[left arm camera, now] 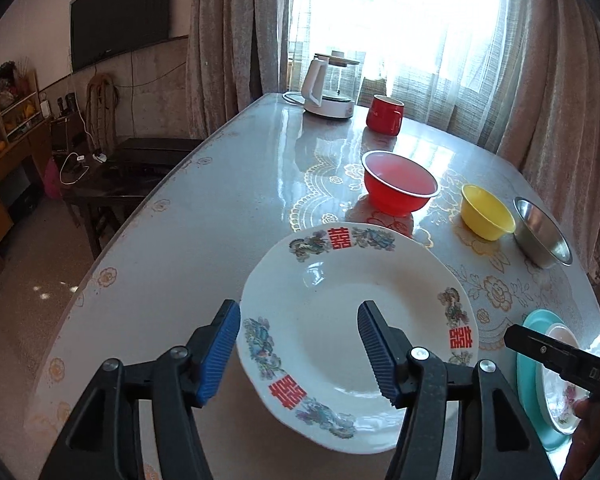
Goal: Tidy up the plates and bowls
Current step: 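Move both grippers to the large red-character plate and grasp its rim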
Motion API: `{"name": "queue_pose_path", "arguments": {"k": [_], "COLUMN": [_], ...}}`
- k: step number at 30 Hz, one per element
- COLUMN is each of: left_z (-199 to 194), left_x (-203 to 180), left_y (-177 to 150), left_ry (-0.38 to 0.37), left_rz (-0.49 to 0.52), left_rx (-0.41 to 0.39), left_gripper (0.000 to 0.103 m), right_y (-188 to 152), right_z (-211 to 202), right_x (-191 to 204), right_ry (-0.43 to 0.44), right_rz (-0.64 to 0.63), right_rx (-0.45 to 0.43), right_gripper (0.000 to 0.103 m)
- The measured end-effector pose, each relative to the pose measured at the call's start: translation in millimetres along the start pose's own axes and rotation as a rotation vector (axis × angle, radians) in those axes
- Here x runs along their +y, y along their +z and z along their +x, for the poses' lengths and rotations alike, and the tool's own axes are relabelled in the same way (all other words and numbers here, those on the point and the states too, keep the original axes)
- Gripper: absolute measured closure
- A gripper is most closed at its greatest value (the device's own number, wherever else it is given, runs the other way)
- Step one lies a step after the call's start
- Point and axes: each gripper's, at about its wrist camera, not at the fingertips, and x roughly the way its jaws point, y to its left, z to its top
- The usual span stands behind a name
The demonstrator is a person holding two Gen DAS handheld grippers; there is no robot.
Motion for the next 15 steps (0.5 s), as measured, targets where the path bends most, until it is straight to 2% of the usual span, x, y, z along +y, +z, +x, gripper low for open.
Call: {"name": "queue_pose_path", "arguments": {"k": [7, 13, 15], "left_z": [20.6, 44.5, 50.5], "left_x": [44.6, 61.2, 63.4], "left_y": [5.7, 3.8, 2.6], "left_ry": [0.02, -0.017, -0.065], "left_rz": [-0.134, -0.191, -0.212], "left_rx": [0.025, 0.074, 0.081], "left_gripper": [0.037, 0.037, 0.037], "right_y": [7.9, 13.8, 15.3], "right_z": [19.2, 36.6, 41.7], "right_x": [-0.4, 6.1, 9.2], "right_ry": [0.039, 0.053, 0.055], "right_rz": [0.056, 0.047, 0.035], "right_rx": [0.011, 0.019, 0.016], "right_gripper": [0.058, 0.058, 0.058]}}
